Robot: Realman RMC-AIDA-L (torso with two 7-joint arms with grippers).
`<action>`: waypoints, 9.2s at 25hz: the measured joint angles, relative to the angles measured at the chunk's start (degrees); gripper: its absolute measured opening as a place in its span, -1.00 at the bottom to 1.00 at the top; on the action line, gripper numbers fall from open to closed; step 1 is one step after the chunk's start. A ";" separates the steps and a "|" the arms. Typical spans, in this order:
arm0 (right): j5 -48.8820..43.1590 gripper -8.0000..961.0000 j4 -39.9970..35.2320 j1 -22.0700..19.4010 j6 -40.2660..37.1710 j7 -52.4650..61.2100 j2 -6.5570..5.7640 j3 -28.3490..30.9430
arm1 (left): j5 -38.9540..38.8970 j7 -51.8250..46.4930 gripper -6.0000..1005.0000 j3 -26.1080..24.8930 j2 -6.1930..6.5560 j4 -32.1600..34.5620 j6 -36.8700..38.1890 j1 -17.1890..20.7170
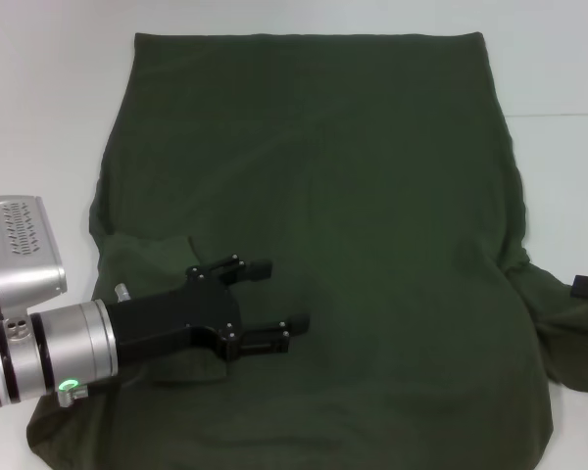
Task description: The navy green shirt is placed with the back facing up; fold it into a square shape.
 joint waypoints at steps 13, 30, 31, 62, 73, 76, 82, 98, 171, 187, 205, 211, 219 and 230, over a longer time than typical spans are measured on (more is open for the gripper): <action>-0.18 0.82 0.04 -0.21 1.68 -0.56 0.50 -0.38 | -0.04 0.00 0.81 0.02 -0.11 -0.16 0.13 -0.06; -0.14 0.82 1.23 0.65 4.34 -1.85 0.89 -0.04 | -0.36 -0.06 0.81 0.02 -0.17 -0.16 -0.05 -0.03; -0.22 0.82 1.43 0.81 4.45 -1.96 0.97 -0.08 | -0.38 -0.06 0.81 0.02 -0.18 -0.16 -0.05 -0.03; -0.60 -0.70 2.45 1.14 6.10 -3.47 2.67 1.94 | -0.37 -0.05 0.81 -0.49 -0.18 -0.16 -0.04 -0.04; -0.51 -0.99 2.14 1.28 6.33 -4.78 3.18 5.04 | -0.37 -0.01 0.81 -0.51 -0.18 -0.16 -0.06 -0.04; -0.52 -0.98 2.00 1.30 6.16 -5.76 2.70 7.64 | -0.37 0.00 0.81 -0.54 -0.18 -0.16 -0.13 -0.01; -0.61 -0.98 1.77 2.89 5.84 -5.86 0.93 8.22 | -0.72 0.00 0.81 -0.60 -0.18 -0.16 -0.14 0.05; -2.56 -0.96 -0.72 6.10 5.57 -3.17 -2.85 4.88 | -2.14 -0.18 0.81 -0.60 -0.27 -0.16 -0.13 0.40; -15.17 -0.88 -8.10 9.89 1.78 0.23 -1.58 3.62 | -4.94 -1.27 0.81 -0.59 -0.18 -1.48 0.41 -0.02; -17.55 -0.86 -11.24 10.51 8.11 -1.66 -0.93 3.13 | -4.94 -1.94 0.81 -0.59 -0.35 -1.64 0.37 0.14; -17.61 -0.84 -12.76 9.67 9.18 -3.34 -0.61 3.48 | -5.19 -1.93 0.81 -0.59 -0.25 -2.19 0.25 -0.03; -17.44 -0.84 -12.99 9.87 5.58 -3.49 -0.54 3.48 | -5.21 -1.93 0.81 -0.60 -0.27 -2.19 0.30 -0.04; -17.28 -0.83 -14.80 11.98 -3.23 0.38 -0.49 2.96 | -5.21 -1.94 0.81 -0.59 -0.22 -2.18 0.36 -0.04; -17.20 -0.82 -17.10 17.00 -7.75 4.24 -0.26 2.87 | -5.55 -2.32 0.81 -0.59 -0.18 -2.18 0.02 -0.15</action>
